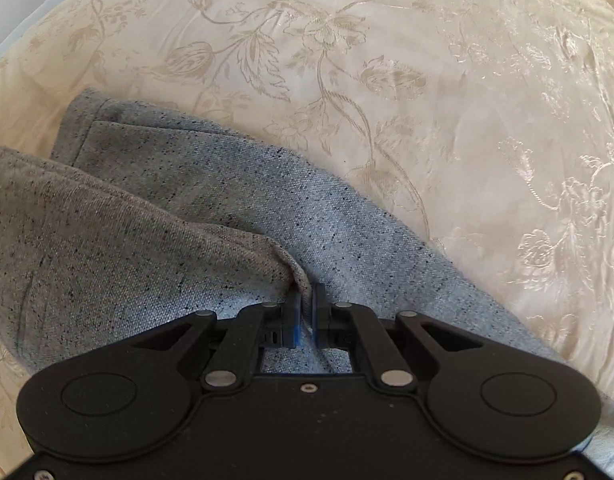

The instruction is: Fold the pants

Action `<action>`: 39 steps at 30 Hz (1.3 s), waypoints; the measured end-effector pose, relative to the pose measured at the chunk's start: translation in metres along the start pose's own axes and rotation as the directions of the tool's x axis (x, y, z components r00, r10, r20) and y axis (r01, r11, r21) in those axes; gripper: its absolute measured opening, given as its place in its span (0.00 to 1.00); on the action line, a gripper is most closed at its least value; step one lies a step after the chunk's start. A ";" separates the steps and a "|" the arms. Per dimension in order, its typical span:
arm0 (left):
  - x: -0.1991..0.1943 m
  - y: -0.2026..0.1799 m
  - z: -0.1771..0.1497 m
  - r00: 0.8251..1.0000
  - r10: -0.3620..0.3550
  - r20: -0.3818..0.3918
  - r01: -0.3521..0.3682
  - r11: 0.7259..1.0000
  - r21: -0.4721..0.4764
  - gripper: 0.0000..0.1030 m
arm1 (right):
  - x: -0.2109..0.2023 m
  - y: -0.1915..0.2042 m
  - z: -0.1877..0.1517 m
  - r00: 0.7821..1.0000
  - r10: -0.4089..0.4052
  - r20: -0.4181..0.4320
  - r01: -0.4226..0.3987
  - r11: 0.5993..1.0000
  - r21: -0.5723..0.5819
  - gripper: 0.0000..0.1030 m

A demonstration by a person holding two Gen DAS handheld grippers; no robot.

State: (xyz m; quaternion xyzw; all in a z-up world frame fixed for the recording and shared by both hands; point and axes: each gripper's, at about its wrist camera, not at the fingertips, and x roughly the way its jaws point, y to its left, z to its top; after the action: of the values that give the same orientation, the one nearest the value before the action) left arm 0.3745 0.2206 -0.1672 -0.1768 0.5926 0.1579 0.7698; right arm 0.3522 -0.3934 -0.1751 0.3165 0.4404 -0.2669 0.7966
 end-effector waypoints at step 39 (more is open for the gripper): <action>-0.004 -0.048 0.019 0.983 0.073 0.165 -0.091 0.990 0.106 0.07 | -0.018 -0.114 -0.020 0.993 0.047 -0.108 -0.024 0.977 0.211 0.25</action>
State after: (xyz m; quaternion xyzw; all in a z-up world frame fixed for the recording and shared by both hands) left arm 0.4113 0.1860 -0.1545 -0.0948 0.5432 0.1695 0.8168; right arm 0.2531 -0.4511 -0.1979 0.4211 0.4482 -0.2793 0.7374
